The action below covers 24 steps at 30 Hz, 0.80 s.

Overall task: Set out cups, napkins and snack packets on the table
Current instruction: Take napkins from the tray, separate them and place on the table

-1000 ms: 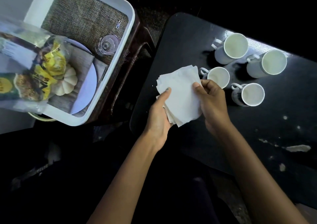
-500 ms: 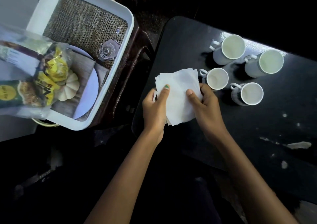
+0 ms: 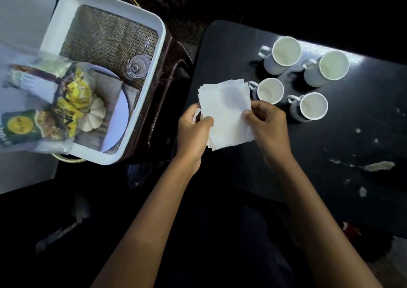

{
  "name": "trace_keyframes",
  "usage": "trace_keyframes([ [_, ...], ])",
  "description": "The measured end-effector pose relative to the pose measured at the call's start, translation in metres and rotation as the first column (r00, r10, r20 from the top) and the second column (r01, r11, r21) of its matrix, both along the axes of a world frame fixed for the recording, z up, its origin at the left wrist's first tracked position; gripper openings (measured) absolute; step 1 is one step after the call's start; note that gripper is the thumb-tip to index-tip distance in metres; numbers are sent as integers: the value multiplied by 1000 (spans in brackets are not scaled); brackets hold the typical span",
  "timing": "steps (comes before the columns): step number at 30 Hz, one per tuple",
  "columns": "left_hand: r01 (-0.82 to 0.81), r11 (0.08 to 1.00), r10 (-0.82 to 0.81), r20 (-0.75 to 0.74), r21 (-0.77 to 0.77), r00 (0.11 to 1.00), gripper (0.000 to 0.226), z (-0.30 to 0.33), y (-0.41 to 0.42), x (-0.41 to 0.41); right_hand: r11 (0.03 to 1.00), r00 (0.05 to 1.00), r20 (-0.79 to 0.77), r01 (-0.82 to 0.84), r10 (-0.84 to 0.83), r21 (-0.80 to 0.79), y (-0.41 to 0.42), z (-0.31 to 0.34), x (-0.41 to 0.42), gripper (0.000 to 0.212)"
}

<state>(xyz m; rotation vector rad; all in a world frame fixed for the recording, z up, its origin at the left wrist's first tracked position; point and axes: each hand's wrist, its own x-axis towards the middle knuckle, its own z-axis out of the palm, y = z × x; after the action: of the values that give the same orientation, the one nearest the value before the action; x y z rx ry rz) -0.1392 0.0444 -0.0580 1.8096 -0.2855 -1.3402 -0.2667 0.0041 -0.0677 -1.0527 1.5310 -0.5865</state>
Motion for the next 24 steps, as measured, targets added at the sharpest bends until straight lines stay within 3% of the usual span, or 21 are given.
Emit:
trace_keyframes([
  [12, 157, 982, -126, 254, -104, 959, 34, 39, -19, -79, 952, 962, -42, 261, -270, -160, 11, 34, -57, 19],
  [18, 312, 943, -277, 245, -114, 929, 33, 57, -32, -169, 880, 895, 2, 440, -447, -179, 20, 56, -139, 10],
  [24, 542, 831, -515, 199, -123, 834, 31, 59, -41, -278, 746, 759, -2, 640, -651, -185, 34, 61, -240, 10],
])
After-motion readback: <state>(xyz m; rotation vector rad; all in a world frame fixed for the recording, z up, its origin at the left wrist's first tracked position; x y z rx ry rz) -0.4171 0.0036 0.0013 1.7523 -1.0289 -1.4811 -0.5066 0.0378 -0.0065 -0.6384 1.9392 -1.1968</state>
